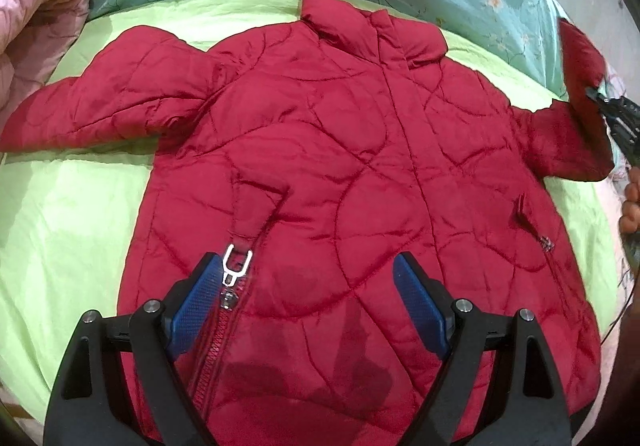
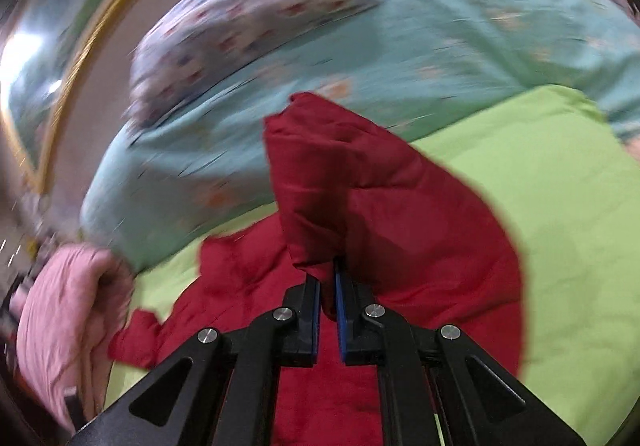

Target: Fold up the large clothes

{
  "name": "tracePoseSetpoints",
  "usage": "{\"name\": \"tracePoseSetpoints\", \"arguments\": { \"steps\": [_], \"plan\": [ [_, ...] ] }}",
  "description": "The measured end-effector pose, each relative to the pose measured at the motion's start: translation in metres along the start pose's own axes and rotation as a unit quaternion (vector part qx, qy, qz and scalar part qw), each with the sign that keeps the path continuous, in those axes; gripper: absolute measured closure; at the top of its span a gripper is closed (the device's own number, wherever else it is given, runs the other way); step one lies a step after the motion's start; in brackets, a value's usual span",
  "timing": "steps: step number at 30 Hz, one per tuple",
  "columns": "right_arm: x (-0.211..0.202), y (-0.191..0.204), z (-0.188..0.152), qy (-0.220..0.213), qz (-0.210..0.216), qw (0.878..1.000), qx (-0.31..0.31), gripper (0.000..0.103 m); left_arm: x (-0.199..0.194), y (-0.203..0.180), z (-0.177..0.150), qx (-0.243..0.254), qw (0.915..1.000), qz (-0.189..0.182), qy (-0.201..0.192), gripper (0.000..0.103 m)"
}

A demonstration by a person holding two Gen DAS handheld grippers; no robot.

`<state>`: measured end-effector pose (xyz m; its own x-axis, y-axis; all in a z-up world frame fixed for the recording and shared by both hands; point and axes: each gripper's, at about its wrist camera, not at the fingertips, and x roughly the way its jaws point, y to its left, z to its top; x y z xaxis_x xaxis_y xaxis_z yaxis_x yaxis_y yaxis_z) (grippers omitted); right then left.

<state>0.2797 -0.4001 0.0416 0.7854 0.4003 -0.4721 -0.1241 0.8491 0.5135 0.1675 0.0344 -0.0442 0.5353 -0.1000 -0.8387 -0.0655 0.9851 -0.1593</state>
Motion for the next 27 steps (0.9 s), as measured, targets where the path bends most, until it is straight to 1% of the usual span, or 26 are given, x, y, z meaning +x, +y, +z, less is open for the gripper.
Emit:
{"name": "tracePoseSetpoints", "arguments": {
  "steps": [2,8,10,13,16,18,22,27],
  "plan": [
    [0.016,0.022,-0.006,0.018,0.026,0.999,-0.011,0.097,-0.001,0.005,0.001,-0.005,1.0,-0.006,-0.001,0.016],
    [0.066,0.091,-0.031,0.069,0.075,0.993,-0.062,0.097,-0.004,0.024,0.009,-0.029,0.999,-0.032,-0.004,0.016],
    [0.084,0.115,-0.04,0.085,0.09,0.989,-0.086,0.097,-0.004,0.031,0.014,-0.042,0.9979,-0.05,-0.001,0.016],
    [0.103,0.144,-0.056,0.106,0.105,0.982,-0.119,0.097,-0.002,0.043,0.028,-0.062,0.9938,-0.092,0.004,0.016],
    [0.121,0.168,-0.077,0.126,0.117,0.975,-0.139,0.097,0.0,0.052,0.043,-0.075,0.9905,-0.116,0.006,0.016],
    [0.13,0.18,-0.093,0.139,0.122,0.971,-0.148,0.097,-0.001,0.056,0.053,-0.08,0.9885,-0.129,0.003,0.016],
    [0.151,0.197,-0.126,0.169,0.122,0.963,-0.17,0.097,0.0,0.065,0.07,-0.089,0.9872,-0.132,-0.005,0.016],
    [0.179,0.21,-0.15,0.198,0.128,0.955,-0.182,0.097,0.007,0.075,0.078,-0.1,0.9853,-0.139,-0.003,0.016]
  ]
}}
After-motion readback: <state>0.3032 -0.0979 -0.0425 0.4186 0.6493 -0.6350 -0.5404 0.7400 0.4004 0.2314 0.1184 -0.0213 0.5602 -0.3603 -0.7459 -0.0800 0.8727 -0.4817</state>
